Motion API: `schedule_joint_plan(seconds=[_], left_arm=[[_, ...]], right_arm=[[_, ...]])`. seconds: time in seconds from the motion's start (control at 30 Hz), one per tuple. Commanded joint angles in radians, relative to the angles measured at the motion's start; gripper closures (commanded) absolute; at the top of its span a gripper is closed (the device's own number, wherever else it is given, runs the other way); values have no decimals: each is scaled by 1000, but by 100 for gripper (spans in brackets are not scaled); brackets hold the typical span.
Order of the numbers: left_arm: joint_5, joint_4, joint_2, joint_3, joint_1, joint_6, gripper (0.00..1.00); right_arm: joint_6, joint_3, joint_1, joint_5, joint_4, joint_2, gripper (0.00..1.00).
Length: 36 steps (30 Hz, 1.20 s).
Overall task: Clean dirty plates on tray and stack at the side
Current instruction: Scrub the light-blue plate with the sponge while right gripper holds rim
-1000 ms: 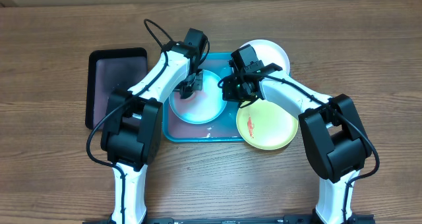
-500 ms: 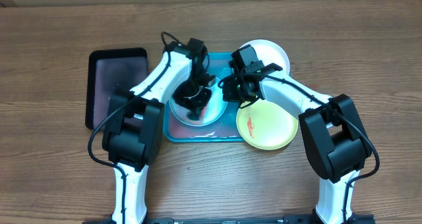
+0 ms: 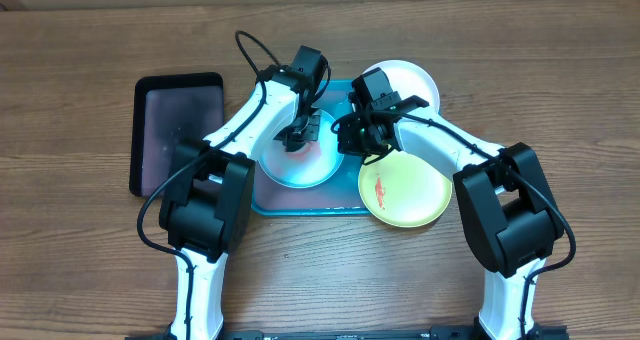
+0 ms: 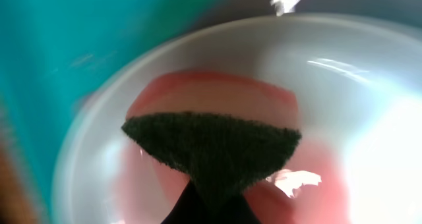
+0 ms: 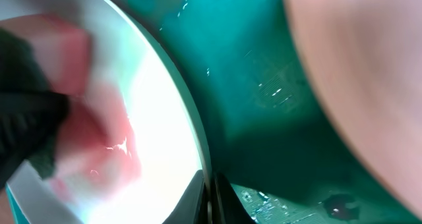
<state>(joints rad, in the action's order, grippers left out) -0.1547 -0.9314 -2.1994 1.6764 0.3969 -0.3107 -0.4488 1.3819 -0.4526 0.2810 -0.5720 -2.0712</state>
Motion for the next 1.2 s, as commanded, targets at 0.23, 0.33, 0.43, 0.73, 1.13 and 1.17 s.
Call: schedule_joint_plan(seconds=[0.23,0.33,0.43,0.73,1.13,1.17], left_arm=[[332,-200,2,3,-10,295,96],[537,-183,2,3,-10,420,96],[535,-99,2,3,-10,368,96],[-66,87,2,3,-17,-77,96],[76,-274,2,3,-18,36,96],[132,-284,2,3,-16,85,96]], right_arm=[[-2,25,1,13,-4,-7,96],[-2,25,1,13,-3,-7,96],[-2,25,1,13,-5,-7,96],[-1,25,1,12,-6,-7,96],[-1,25,1,12,-6,-7,96],[-1,25,1,12,-6,-7,96]])
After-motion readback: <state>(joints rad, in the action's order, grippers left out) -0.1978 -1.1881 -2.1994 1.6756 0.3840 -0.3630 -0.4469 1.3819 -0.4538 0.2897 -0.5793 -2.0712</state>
